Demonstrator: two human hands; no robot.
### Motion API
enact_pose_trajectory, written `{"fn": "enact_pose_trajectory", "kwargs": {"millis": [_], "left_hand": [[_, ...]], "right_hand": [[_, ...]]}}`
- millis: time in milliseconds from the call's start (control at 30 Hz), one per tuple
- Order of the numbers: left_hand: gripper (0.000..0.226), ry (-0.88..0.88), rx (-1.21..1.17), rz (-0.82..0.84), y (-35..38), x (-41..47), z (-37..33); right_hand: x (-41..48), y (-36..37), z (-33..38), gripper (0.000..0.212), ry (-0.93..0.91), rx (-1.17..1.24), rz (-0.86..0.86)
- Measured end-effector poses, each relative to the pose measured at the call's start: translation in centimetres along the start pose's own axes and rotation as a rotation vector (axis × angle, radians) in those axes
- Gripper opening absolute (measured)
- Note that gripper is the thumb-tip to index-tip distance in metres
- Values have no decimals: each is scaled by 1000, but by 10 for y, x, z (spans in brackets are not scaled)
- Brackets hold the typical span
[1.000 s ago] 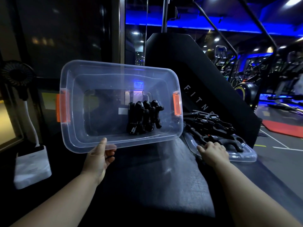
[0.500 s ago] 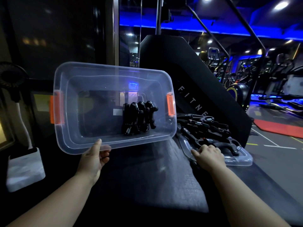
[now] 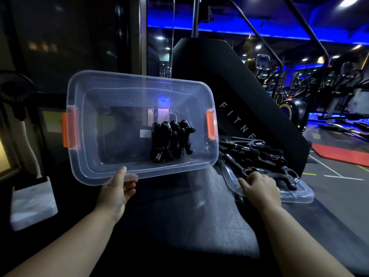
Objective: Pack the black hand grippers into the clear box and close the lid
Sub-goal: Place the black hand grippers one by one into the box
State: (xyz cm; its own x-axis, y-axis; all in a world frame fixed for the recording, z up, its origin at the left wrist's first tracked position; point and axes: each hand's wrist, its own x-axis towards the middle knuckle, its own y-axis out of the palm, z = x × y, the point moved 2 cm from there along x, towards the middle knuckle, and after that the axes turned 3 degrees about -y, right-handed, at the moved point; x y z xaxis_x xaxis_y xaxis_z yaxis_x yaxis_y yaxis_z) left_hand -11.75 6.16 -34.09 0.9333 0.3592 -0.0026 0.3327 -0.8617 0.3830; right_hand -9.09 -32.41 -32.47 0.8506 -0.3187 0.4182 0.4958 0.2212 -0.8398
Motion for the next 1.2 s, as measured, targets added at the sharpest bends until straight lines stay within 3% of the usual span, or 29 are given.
{"fn": "enact_pose_trajectory", "kwargs": {"millis": [167,400,700,1200], "left_hand": [[38,-1,1,8,0,2,1],[38,-2,-4,8,0,2,1],[39,-8,8,7,-1,4,2],[38,7,20,6,1,1,0]], "right_hand": [[13,-6,4,36,-50,-45,-127],[29,12,-5,53,67,-60,104],[22,8,-4,51,56,-125,53],[9,0,-6,43,79,38,-70]]}}
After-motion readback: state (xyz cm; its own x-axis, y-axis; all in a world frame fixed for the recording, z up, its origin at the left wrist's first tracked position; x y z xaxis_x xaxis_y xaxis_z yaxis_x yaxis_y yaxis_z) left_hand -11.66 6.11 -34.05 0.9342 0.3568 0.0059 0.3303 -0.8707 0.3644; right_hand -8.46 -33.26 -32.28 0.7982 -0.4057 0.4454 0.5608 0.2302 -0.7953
